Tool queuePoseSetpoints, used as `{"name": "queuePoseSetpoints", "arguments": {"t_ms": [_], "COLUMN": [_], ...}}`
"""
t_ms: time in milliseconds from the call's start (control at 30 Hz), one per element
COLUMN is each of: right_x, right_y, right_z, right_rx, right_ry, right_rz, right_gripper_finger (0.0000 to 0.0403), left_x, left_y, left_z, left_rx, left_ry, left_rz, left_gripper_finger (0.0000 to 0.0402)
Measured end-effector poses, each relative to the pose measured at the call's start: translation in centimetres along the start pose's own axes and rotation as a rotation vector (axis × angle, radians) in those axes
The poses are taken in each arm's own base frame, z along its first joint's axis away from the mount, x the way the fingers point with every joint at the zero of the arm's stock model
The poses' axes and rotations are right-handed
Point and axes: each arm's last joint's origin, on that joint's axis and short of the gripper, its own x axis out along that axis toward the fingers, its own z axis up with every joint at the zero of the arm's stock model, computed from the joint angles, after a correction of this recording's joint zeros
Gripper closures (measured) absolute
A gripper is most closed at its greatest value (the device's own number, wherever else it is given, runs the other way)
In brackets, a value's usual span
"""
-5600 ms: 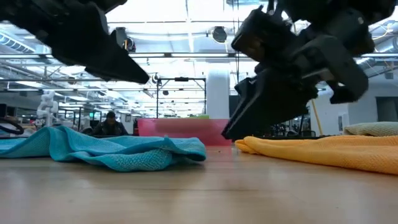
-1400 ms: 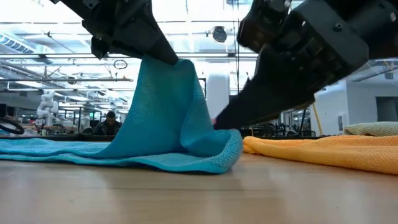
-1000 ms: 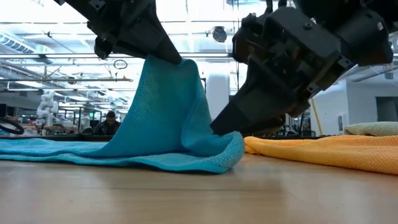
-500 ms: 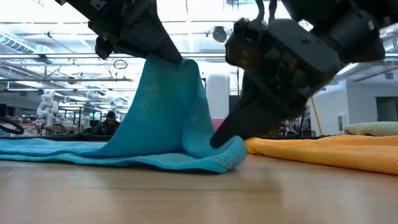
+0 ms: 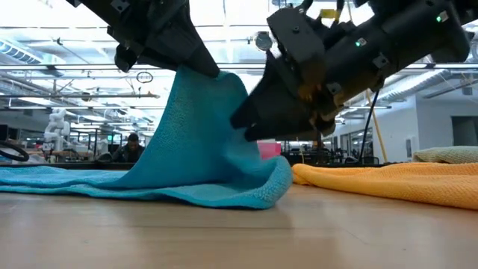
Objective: Fold microfiber towels
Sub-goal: Fold the blue towel
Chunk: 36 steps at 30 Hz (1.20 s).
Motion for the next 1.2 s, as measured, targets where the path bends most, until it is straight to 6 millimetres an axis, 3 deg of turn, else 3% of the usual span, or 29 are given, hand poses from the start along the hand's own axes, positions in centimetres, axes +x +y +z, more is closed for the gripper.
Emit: {"name": "queuePoseSetpoints", "arguments": {"t_ms": [133,333,667,1033,1200], "right_x": [-0.3,0.4,0.8,0.6,-0.6], "right_y": [0.3,-0.1,-1.1,-0.5,-0.3], "right_z": [0.1,-0.6,-2.1,-2.0,-0.4], "right_rx": [0.033,0.029,0.017,-0.027,-0.049], "right_ry": [-0.071,-0.119,-0.039,0.016,0.042], "right_rz": [-0.046,-0.143,-0.213,-0.118,-0.084], "right_gripper_finger": [0.0128,0.0135,0.0213,0.0382,0.0394], "left_x": [0.3,0.4,0.4,0.4,0.4], "left_y": [0.1,0.1,0.0,0.0,-0.1], "left_z": [0.2,0.4,0.4,0.4,0.3], "left_rx": [-0.014,-0.003,0.013,0.023,0.044], "left_ry": [-0.006,-0.014,0.001,0.015,0.038], "left_rz": [0.004,-0.004,-0.027,-0.042,-0.068], "left_gripper_finger": [0.0362,0.0362,0.0362,0.0362,0.0362]}}
